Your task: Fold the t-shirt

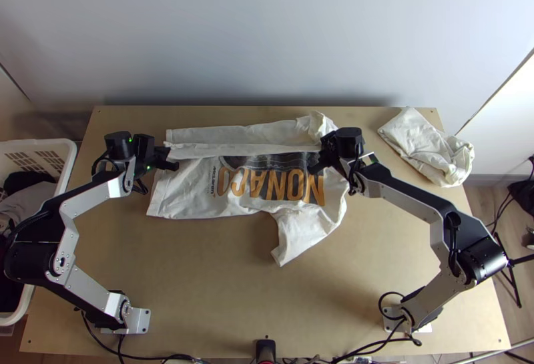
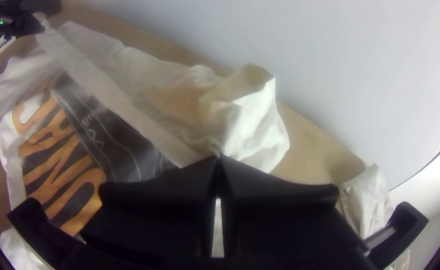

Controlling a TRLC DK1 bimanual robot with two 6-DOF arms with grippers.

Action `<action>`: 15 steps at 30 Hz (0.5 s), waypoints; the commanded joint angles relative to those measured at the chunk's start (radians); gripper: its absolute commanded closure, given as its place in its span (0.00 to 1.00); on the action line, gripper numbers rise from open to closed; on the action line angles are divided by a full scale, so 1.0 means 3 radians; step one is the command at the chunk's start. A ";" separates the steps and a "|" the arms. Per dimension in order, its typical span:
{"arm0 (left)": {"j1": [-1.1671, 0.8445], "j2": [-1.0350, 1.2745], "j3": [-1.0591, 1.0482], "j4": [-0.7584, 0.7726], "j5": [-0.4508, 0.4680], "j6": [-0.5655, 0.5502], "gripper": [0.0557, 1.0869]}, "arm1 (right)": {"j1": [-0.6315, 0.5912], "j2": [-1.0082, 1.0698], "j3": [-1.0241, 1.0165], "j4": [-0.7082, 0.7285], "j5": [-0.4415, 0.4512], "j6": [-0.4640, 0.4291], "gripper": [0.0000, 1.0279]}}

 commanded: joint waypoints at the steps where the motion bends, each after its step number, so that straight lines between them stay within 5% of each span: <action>1: -0.0004 0.0045 -0.0065 0.0008 0.0003 0.0029 0.97 | -0.0001 -0.0031 -0.0126 -0.0018 -0.0008 -0.0004 0.97; 4: 0.0001 0.0147 -0.0060 -0.0017 0.0049 0.0050 0.91 | -0.0006 -0.0011 -0.0162 -0.0018 -0.0013 -0.0004 0.67; 10: -0.0004 0.0076 0.0063 -0.0534 0.0207 0.0101 0.32 | -0.0067 -0.0103 -0.0193 -0.0090 -0.0019 0.0109 0.17; 15: 0.0027 -0.0277 0.0165 -0.1173 0.0514 0.0024 0.25 | -0.0169 -0.0358 -0.0126 -0.0248 -0.0013 0.0226 0.04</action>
